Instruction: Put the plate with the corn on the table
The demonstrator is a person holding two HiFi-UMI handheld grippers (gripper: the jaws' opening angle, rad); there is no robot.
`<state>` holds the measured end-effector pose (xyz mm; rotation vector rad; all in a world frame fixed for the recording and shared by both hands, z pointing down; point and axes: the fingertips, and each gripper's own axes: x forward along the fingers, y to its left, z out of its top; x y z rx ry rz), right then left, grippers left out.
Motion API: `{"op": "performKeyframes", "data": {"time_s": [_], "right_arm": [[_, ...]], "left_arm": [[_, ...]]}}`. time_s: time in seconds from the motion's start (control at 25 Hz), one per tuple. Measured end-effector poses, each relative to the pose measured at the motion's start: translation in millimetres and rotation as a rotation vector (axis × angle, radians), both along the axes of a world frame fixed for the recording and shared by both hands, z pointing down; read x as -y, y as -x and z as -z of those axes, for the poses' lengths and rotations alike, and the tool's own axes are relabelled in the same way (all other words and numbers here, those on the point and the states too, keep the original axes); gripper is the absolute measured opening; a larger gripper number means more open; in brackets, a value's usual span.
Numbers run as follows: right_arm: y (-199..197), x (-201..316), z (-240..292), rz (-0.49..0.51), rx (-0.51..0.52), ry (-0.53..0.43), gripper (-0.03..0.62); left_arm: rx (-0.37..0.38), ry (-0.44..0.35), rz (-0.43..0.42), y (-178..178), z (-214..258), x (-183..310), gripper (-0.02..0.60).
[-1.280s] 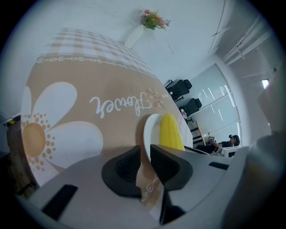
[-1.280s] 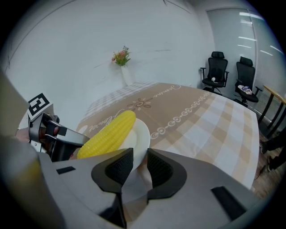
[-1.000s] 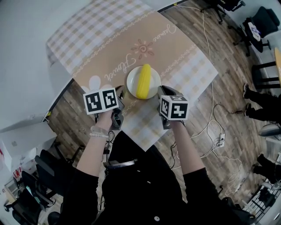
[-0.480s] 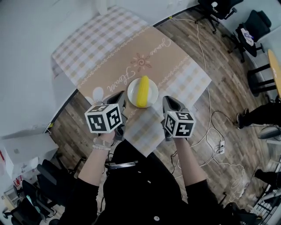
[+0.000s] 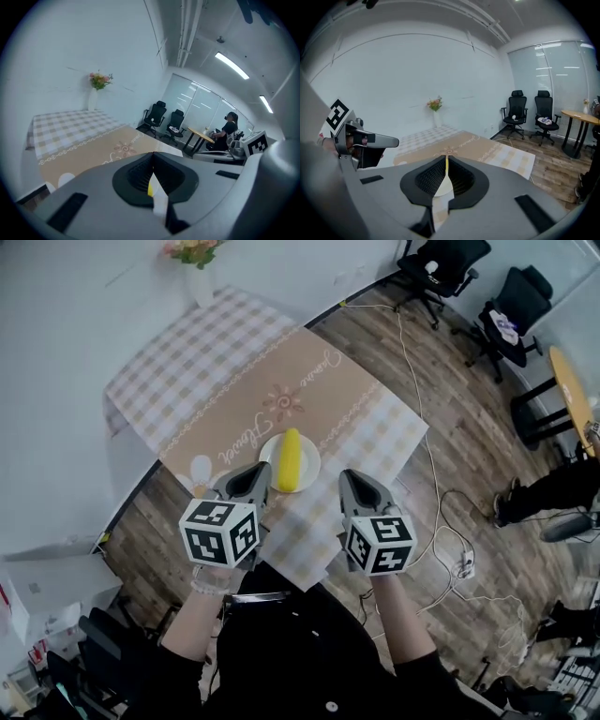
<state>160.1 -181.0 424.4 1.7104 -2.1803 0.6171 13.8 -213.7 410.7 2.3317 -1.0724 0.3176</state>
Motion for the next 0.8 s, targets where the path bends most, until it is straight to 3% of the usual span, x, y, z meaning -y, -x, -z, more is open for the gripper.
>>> {"op": "performKeyframes", "data": {"time_s": [0.56, 0.8], "right_arm": [[14, -11, 70, 0.047, 0.013, -0.147, 0.049], [19, -16, 90, 0.064, 0.028, -0.171, 0.049]], "left_arm": [[0.105, -0.279, -0.152, -18, 64, -33, 0.014], [0.106, -0.317, -0.181, -26, 89, -44, 0.014]]}}
